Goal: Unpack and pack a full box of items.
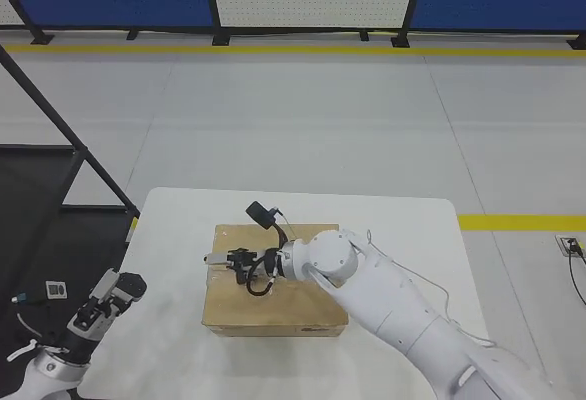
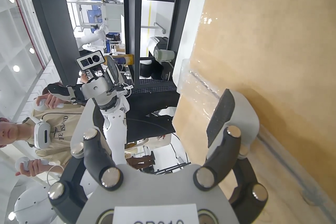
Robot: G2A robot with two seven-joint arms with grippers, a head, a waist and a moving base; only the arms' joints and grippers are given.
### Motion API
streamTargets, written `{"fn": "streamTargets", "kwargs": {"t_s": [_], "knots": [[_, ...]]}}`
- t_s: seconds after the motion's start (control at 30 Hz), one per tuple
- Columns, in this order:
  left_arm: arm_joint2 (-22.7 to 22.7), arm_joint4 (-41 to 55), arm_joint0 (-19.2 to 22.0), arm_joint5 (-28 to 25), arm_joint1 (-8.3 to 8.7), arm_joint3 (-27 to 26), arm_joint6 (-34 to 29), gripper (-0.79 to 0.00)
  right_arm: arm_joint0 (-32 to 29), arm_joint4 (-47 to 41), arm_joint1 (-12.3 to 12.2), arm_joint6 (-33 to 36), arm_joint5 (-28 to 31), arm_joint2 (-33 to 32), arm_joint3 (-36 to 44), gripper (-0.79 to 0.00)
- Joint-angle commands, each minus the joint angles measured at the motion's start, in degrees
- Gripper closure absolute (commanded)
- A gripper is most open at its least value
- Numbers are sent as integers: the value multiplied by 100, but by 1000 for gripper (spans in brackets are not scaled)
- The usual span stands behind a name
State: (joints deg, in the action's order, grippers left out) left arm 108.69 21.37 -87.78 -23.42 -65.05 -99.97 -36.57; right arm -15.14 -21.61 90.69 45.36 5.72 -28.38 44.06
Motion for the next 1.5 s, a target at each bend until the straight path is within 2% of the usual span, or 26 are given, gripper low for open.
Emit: {"fn": "streamTargets", "kwargs": {"t_s": [0.0, 0.37, 0.67, 1.1, 1.27, 1.47], "knots": [[33, 57, -15, -17, 6, 16, -37, -785, 61, 47, 70, 34, -11, 24, -40, -785], [24, 100, 13, -9, 30, 43, -134, -785, 179, 249, 293, 363, -119, 18, -370, -785], [-113, 9, 130, 90, 47, 14, -149, -785, 202, 560, 208, 659, -77, -225, -352, -785], [-356, -168, 399, 253, 69, -19, -88, -785, -111, 1465, -345, 1034, -746, -916, 424, -785], [-445, -249, 510, 335, 79, -38, -77, -785, -407, 1797, -677, 1133, -964, -1453, 821, -785], [-593, -382, 680, 461, 93, -57, -84, -785, -1057, 2308, -1111, 1269, -1372, -2216, 1805, -785]]}}
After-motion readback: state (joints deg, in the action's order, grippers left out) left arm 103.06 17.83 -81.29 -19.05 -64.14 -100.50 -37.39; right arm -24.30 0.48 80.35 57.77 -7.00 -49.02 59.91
